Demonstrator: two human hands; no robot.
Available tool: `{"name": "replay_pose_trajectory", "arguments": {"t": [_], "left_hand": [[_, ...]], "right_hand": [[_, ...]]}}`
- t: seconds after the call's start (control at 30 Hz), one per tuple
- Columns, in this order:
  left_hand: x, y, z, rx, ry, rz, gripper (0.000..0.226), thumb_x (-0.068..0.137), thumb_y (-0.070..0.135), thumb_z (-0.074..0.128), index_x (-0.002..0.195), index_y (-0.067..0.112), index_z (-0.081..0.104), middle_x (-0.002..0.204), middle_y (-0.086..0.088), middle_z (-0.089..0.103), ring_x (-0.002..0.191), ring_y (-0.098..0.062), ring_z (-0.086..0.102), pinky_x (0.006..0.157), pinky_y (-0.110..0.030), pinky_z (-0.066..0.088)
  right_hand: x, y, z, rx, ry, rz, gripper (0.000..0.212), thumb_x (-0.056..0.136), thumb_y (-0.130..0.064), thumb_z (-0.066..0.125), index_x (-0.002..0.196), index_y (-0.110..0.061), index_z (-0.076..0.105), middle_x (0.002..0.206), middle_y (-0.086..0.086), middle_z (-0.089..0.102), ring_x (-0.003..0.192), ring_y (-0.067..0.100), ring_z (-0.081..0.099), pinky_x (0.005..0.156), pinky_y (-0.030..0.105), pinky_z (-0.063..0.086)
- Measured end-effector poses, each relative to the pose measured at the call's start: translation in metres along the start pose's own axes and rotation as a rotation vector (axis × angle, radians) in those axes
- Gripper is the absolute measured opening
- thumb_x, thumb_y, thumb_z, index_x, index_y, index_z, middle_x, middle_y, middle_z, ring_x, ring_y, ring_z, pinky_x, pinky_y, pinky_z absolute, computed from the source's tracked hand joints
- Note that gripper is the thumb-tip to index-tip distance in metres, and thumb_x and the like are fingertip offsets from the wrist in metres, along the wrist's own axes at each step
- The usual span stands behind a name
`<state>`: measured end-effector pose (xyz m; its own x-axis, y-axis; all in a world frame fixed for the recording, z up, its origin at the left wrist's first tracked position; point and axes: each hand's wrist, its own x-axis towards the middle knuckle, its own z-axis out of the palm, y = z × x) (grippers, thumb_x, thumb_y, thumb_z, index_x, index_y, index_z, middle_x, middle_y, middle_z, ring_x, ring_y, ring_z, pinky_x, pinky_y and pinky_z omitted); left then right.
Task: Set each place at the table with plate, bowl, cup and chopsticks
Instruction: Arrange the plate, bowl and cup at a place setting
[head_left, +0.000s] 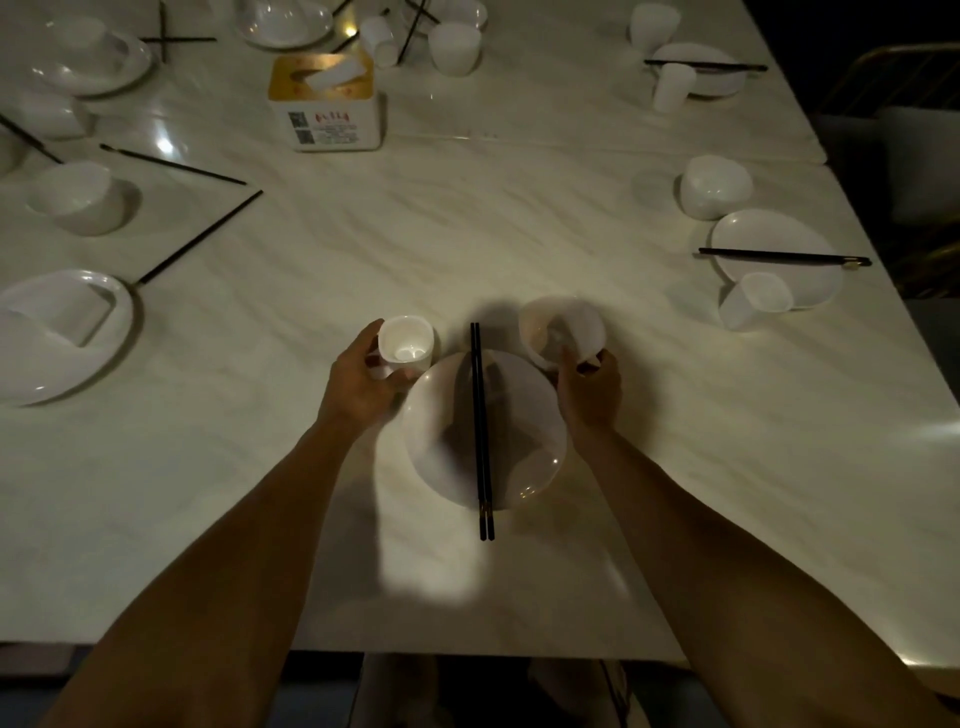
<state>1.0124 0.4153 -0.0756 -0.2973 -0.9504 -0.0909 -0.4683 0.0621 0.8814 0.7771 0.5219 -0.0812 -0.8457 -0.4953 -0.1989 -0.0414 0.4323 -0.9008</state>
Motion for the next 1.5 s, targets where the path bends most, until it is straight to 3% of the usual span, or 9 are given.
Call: {"name": "replay_pose_trajectory", "arguments": {"t": [0.23, 0.37, 0.53, 0.67, 0.83, 1.03, 1.23, 1.37, 1.5], "left_hand": [[0.004, -0.009, -0.004, -0.044, -0.054, 0.020, 0.062, 0.076, 0.006, 0.078, 0.130, 0.020, 0.053, 0.124, 0.000, 0.061, 0.113, -0.022, 0.059, 0.090, -0.029, 0.051], [0.006, -0.010, -0.004, -0.045, -0.063, -0.010, 0.062, 0.079, 0.000, 0.074, 0.134, 0.017, 0.050, 0.129, -0.004, 0.057, 0.115, -0.022, 0.057, 0.078, -0.011, 0.048], [0.002, -0.008, -0.002, -0.087, -0.055, -0.088, 0.062, 0.078, 0.004, 0.076, 0.133, 0.017, 0.051, 0.126, -0.005, 0.058, 0.111, -0.024, 0.059, 0.086, -0.026, 0.053], [-0.024, 0.003, 0.004, 0.056, 0.082, -0.218, 0.046, 0.081, 0.022, 0.074, 0.123, 0.015, 0.058, 0.099, 0.002, 0.066, 0.079, -0.010, 0.063, 0.074, -0.021, 0.053], [-0.046, 0.006, 0.016, 0.025, 0.136, -0.280, 0.015, 0.086, 0.005, 0.062, 0.098, 0.006, 0.071, 0.073, -0.004, 0.068, 0.041, 0.002, 0.058, 0.038, -0.009, 0.043], [-0.044, 0.007, 0.016, 0.034, 0.166, -0.285, 0.009, 0.082, 0.008, 0.071, 0.090, 0.008, 0.071, 0.072, 0.001, 0.066, 0.048, 0.008, 0.058, 0.044, -0.001, 0.038], [-0.040, 0.008, -0.007, 0.111, 0.240, -0.288, 0.014, 0.082, 0.015, 0.061, 0.089, 0.016, 0.073, 0.089, 0.002, 0.073, 0.083, -0.017, 0.069, 0.072, -0.019, 0.049], [-0.023, 0.033, -0.030, 0.189, 0.275, -0.231, 0.015, 0.086, 0.019, 0.065, 0.098, 0.013, 0.072, 0.099, -0.003, 0.073, 0.092, -0.021, 0.068, 0.080, -0.022, 0.047], [-0.010, 0.064, -0.038, 0.232, 0.281, -0.170, 0.022, 0.086, 0.016, 0.063, 0.106, 0.009, 0.070, 0.106, -0.007, 0.072, 0.098, -0.022, 0.067, 0.086, -0.019, 0.044]], "right_hand": [[-0.011, -0.002, 0.013, 0.049, 0.023, 0.035, 0.062, 0.083, -0.043, 0.072, 0.126, -0.006, 0.049, 0.092, -0.003, 0.061, 0.090, 0.019, 0.063, 0.078, 0.031, 0.050], [-0.011, -0.001, 0.013, 0.050, 0.017, 0.039, 0.064, 0.082, -0.044, 0.072, 0.126, -0.005, 0.048, 0.092, -0.002, 0.062, 0.090, 0.021, 0.064, 0.080, 0.035, 0.053], [-0.017, 0.001, 0.008, 0.016, -0.014, 0.042, 0.069, 0.084, -0.042, 0.071, 0.133, -0.004, 0.043, 0.083, -0.008, 0.060, 0.082, 0.016, 0.063, 0.075, 0.033, 0.052], [-0.035, 0.015, -0.002, -0.131, -0.060, 0.033, 0.048, 0.085, -0.030, 0.069, 0.123, -0.004, 0.057, 0.097, 0.006, 0.067, 0.092, 0.024, 0.064, 0.080, 0.035, 0.051], [-0.042, 0.022, -0.008, -0.280, -0.118, -0.073, 0.020, 0.080, 0.000, 0.056, 0.095, -0.002, 0.069, 0.092, 0.015, 0.069, 0.087, 0.030, 0.063, 0.071, 0.030, 0.045], [-0.041, 0.028, -0.007, -0.263, -0.096, -0.131, 0.022, 0.080, -0.001, 0.057, 0.098, 0.000, 0.068, 0.094, 0.017, 0.068, 0.090, 0.034, 0.063, 0.080, 0.041, 0.052], [-0.028, 0.018, -0.023, -0.175, -0.018, -0.156, 0.045, 0.084, -0.013, 0.063, 0.126, -0.002, 0.054, 0.118, 0.017, 0.056, 0.105, 0.031, 0.056, 0.093, 0.042, 0.048], [-0.007, -0.017, -0.035, -0.247, -0.002, -0.338, 0.047, 0.083, -0.011, 0.060, 0.129, -0.003, 0.052, 0.128, 0.016, 0.052, 0.122, 0.032, 0.046, 0.098, 0.032, 0.037], [0.010, -0.064, -0.034, -0.273, -0.069, -0.502, 0.043, 0.082, -0.011, 0.059, 0.125, -0.006, 0.055, 0.126, 0.015, 0.052, 0.118, 0.032, 0.050, 0.094, 0.036, 0.043]]}}
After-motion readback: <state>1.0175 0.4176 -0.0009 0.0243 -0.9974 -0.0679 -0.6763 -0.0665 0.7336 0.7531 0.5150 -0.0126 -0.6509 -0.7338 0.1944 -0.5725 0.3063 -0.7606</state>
